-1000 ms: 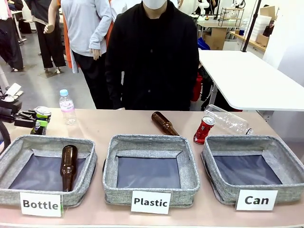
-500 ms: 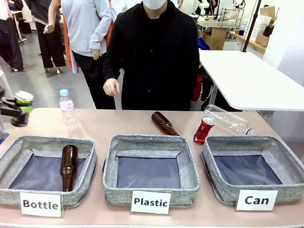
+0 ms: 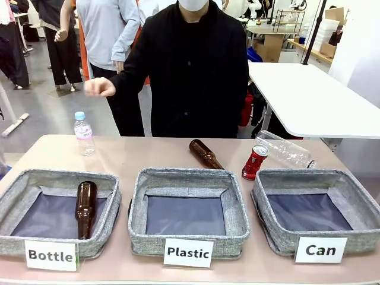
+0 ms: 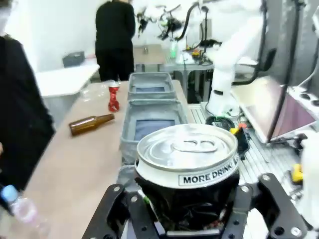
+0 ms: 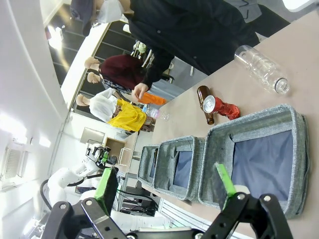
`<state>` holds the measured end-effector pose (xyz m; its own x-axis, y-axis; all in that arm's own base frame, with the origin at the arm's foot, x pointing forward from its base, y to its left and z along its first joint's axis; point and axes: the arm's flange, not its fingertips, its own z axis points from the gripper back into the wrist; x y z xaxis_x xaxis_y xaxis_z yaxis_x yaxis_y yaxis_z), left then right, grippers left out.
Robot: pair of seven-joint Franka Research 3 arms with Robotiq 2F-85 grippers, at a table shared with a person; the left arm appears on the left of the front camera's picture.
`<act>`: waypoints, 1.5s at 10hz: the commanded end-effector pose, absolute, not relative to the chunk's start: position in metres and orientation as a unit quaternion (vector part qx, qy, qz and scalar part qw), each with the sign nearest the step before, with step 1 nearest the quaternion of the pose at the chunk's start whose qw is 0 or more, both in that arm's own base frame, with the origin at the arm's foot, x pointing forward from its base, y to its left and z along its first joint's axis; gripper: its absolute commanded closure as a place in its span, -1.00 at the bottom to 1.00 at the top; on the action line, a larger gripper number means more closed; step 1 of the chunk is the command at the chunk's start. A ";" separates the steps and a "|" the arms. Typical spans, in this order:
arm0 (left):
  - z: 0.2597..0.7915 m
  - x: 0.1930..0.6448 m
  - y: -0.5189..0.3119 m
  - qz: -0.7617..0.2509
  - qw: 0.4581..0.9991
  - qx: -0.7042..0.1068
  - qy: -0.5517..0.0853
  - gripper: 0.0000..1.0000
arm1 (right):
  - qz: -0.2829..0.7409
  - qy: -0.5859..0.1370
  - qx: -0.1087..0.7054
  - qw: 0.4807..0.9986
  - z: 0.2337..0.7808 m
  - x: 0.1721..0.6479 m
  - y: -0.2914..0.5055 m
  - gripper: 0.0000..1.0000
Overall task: Sort the can waste into the basket.
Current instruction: Pick up the can waste from the table and place it in the right Fabric basket.
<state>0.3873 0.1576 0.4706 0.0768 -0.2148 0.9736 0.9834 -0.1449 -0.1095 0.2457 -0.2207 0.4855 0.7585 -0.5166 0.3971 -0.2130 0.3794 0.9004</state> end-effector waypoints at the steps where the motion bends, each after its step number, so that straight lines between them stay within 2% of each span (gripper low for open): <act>1: 0.474 0.423 0.176 -0.553 0.551 -0.465 -0.418 1.00 | -0.091 -0.347 0.552 0.753 0.487 0.249 -0.222 -1.00; 4: 0.470 0.410 0.172 -0.556 0.549 -0.476 -0.402 0.96 | -0.091 -0.347 0.552 0.753 0.487 0.249 -0.222 -1.00; 6: 0.470 0.410 0.090 -0.603 0.540 -0.461 -0.362 0.96 | -0.091 -0.347 0.552 0.753 0.487 0.249 -0.222 -1.00; 7: 0.486 0.411 0.055 -0.626 0.522 -0.453 -0.362 0.96 | -0.091 -0.347 0.552 0.753 0.487 0.249 -0.222 -1.00; 8: 0.493 0.411 0.023 -0.629 0.531 -0.440 -0.360 0.96 | -0.091 -0.347 0.552 0.753 0.487 0.249 -0.222 -1.00; 11: 0.485 0.408 -0.055 -0.660 0.516 -0.431 -0.333 0.96 | -0.091 -0.347 0.552 0.753 0.487 0.249 -0.222 -1.00; 12: 0.494 0.405 -0.055 -0.664 0.557 -0.361 -0.345 0.96 | -0.091 -0.347 0.552 0.753 0.487 0.249 -0.222 -1.00; 14: 0.502 0.389 0.037 -0.617 0.575 -0.378 -0.382 0.96 | -0.091 -0.347 0.552 0.753 0.487 0.249 -0.222 -1.00; 15: 0.497 0.361 0.092 -0.582 0.584 -0.386 -0.414 0.96 | -0.091 -0.347 0.552 0.753 0.487 0.249 -0.222 -1.00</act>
